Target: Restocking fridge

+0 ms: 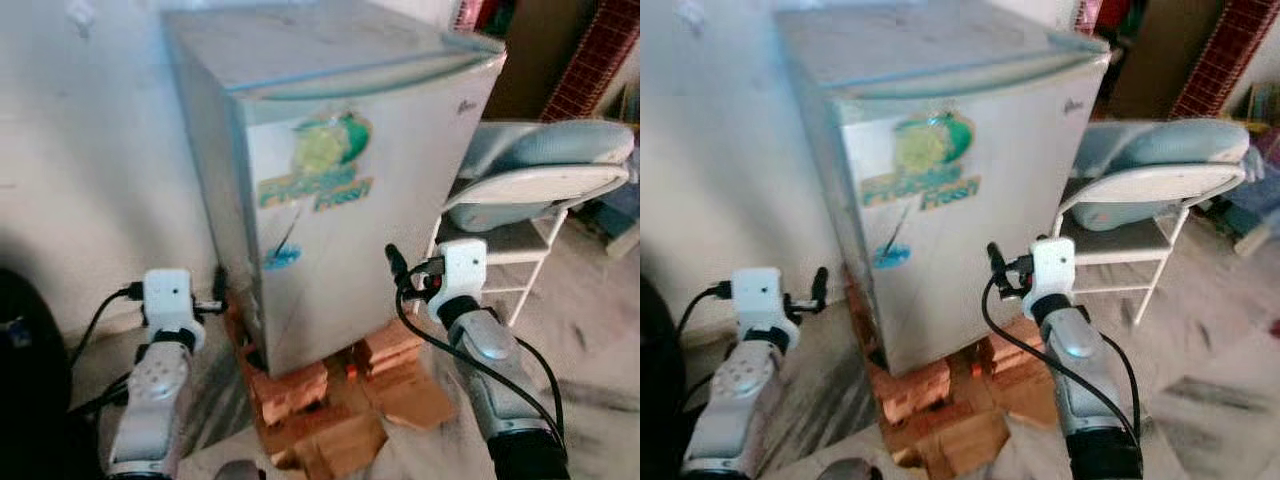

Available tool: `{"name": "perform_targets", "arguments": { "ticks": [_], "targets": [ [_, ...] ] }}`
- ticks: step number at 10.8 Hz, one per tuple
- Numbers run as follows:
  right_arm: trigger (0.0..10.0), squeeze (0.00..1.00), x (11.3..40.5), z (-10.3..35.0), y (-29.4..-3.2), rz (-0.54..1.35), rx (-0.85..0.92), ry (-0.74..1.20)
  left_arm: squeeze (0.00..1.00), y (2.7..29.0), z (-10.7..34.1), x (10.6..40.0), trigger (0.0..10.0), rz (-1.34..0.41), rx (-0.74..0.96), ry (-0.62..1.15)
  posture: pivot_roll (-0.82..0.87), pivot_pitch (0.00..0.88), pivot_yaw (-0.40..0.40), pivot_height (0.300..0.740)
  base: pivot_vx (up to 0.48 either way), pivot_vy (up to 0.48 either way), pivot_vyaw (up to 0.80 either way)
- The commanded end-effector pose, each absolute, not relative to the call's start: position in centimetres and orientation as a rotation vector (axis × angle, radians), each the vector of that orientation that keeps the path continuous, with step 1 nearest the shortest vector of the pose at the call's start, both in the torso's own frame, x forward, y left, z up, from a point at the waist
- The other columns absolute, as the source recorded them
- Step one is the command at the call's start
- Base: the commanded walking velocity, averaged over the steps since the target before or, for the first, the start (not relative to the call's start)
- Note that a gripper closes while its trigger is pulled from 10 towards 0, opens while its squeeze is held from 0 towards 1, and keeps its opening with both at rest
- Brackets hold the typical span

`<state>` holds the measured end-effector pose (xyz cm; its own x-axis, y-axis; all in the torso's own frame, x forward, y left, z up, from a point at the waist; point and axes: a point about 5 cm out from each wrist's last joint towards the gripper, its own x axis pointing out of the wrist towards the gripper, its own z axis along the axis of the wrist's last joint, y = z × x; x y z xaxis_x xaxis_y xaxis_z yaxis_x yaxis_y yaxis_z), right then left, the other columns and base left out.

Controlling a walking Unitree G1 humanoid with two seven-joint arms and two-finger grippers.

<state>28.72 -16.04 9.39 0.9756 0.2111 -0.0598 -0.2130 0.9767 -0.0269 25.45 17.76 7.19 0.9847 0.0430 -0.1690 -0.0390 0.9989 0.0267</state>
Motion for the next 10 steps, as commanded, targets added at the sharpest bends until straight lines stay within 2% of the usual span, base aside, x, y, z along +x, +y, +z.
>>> {"name": "perform_targets", "arguments": {
  "ticks": [1,2,5,6,7,8,10],
  "targets": [
    [10.0,0.0,28.7,9.5,-16.3,0.207,-0.048,0.059,0.87,17.2,7.0,25.6,10.0,-0.027,-0.009,0.197,0.07,0.0,-0.041,0.74,0.0,0.0,0.0],
    [10.0,0.0,28.7,9.4,-16.5,0.203,-0.055,0.068,0.0,17.7,7.2,26.4,10.0,-0.033,-0.02,0.186,0.07,0.0,-0.048,0.74,0.0,0.0,0.0],
    [10.0,0.0,27.2,8.7,-16.8,0.295,-0.009,0.148,0.0,18.8,8.9,29.6,10.0,-0.098,-0.073,0.134,0.03,0.0,-0.059,0.74,0.0,0.0,0.0],
    [10.0,0.0,26.3,8.2,-16.8,0.341,0.011,0.194,0.0,18.7,9.0,30.1,10.0,-0.136,-0.087,0.143,0.02,0.0,-0.057,0.74,0.0,0.0,0.0],
    [10.0,0.0,24.9,7.8,-17.0,0.386,0.034,0.239,0.0,18.0,9.0,30.7,10.0,-0.248,-0.099,0.159,0.0,0.0,-0.041,0.74,0.0,0.0,0.0],
    [10.0,0.0,24.3,7.8,-16.9,0.405,0.042,0.255,0.0,17.8,9.1,31.0,10.0,-0.27,-0.107,0.16,-0.01,0.0,-0.032,0.74,0.0,0.0,0.0],
    [10.0,0.0,22.9,7.2,-17.4,0.393,0.04,0.297,0.0,17.8,9.4,31.5,10.0,-0.284,-0.102,0.152,-0.03,0.003,-0.015,0.74,0.0,0.0,-0.8]
  ]
}}
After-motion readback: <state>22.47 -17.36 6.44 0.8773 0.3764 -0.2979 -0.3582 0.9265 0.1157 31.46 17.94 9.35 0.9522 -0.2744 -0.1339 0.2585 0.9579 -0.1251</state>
